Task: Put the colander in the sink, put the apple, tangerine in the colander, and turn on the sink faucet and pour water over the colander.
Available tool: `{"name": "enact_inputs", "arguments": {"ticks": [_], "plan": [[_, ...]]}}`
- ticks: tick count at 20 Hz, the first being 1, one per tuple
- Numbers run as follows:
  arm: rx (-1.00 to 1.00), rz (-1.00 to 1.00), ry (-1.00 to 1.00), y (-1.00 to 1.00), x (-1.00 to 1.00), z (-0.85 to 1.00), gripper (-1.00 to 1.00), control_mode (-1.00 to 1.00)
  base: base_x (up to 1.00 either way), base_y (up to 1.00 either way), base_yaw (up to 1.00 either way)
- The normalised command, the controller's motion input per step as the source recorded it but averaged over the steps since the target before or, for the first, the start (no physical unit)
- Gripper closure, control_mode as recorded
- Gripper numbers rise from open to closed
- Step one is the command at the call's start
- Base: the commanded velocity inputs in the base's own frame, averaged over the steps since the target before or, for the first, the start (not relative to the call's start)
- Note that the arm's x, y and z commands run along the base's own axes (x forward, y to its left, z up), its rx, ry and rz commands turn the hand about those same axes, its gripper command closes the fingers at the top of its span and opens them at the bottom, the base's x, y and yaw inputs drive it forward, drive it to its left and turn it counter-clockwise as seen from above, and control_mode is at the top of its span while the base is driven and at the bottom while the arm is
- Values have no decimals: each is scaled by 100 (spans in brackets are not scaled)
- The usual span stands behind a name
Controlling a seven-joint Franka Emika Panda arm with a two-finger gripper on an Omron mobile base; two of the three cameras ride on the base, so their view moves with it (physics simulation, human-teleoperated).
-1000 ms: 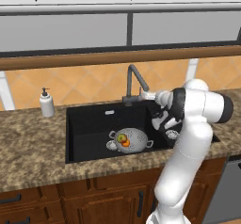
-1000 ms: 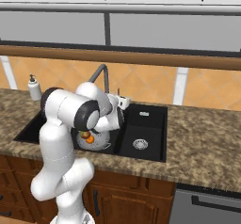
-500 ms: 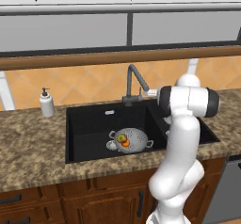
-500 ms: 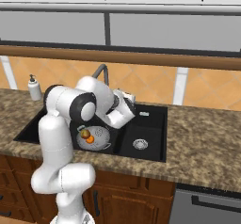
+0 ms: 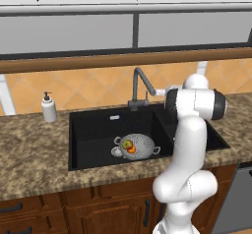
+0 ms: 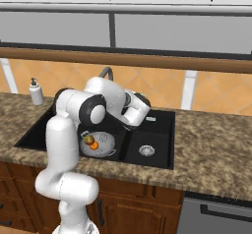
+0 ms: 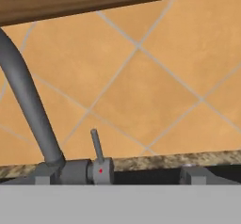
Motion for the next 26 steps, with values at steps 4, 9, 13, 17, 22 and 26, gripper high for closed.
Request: {"name": "enact_inputs", "arguments": {"ticks": [4,9,13,17,22,26], "plan": [[0,1,0,0,15,-3,-100,-100,0,0,0],[0,2,0,0,18,-6,-100,-100,0,0,0],[0,1,0,4,18,-18,-100,-100,0,0,0],[0,0,0,10,7,-27,-100,-100,0,0,0],[0,0,0,18,0,-31,-100,-100,0,0,0],[0,0,0,30,0,-30,-100,-100,0,0,0]]}}
